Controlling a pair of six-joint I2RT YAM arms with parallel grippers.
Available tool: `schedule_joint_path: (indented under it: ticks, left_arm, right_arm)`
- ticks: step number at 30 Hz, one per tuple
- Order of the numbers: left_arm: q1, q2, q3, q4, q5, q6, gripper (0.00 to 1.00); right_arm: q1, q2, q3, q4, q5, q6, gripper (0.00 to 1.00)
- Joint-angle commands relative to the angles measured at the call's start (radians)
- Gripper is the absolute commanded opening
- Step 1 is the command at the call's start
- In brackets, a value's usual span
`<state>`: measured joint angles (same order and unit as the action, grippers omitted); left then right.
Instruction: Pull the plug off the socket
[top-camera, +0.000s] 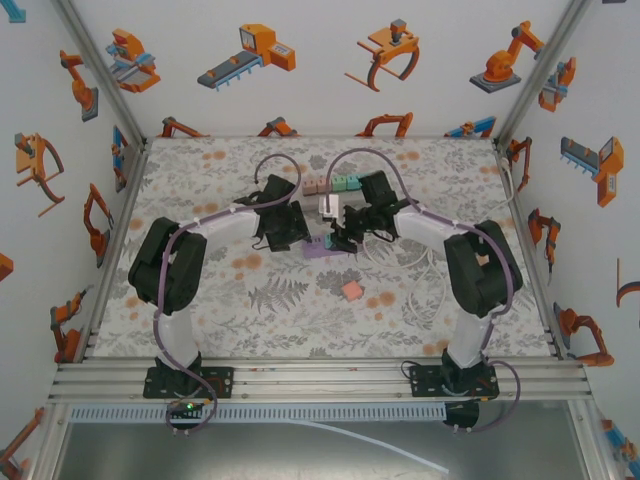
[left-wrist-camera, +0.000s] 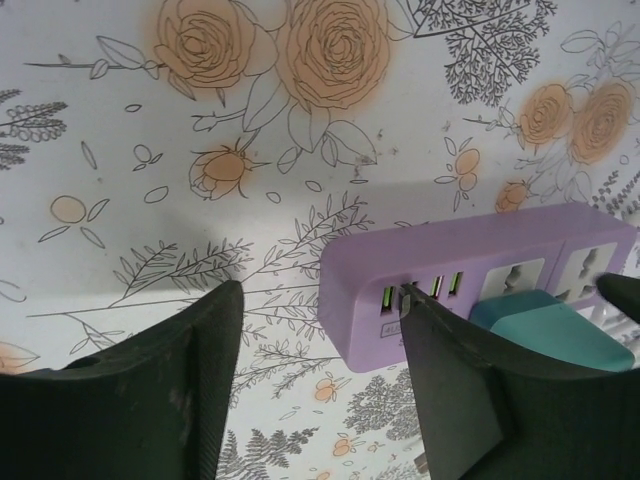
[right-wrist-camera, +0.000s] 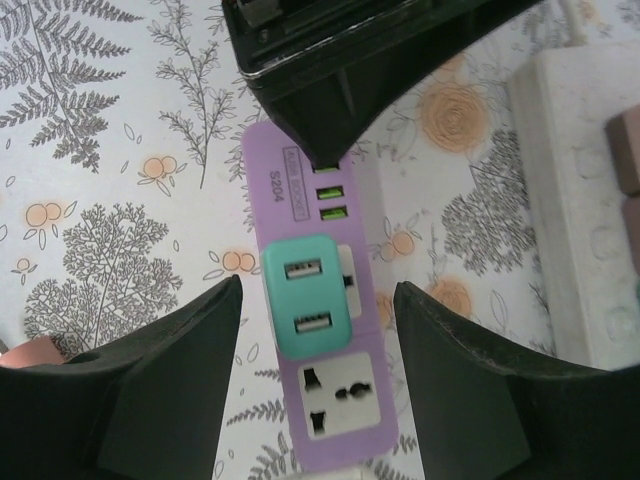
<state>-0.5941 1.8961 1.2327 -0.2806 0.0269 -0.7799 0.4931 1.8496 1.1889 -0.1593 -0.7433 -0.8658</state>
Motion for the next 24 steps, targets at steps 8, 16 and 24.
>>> schedule_joint_path:
  ticks: [8,16,24]
  left_arm:
    - [-0.004,0.103,-0.087,-0.067,0.044,0.031,0.47]
    - [-0.007,0.108,-0.088,-0.115,-0.039,0.034,0.42]
    - [-0.018,0.126,-0.091,-0.106,-0.040,0.031,0.40]
  right_arm:
    - [0.028,0.081,0.078,-0.174,0.000,-0.134,0.45]
    - [0.025,0.053,0.101,-0.241,0.028,-0.162,0.40]
    - [0.028,0.072,0.070,-0.168,0.044,-0.167,0.04]
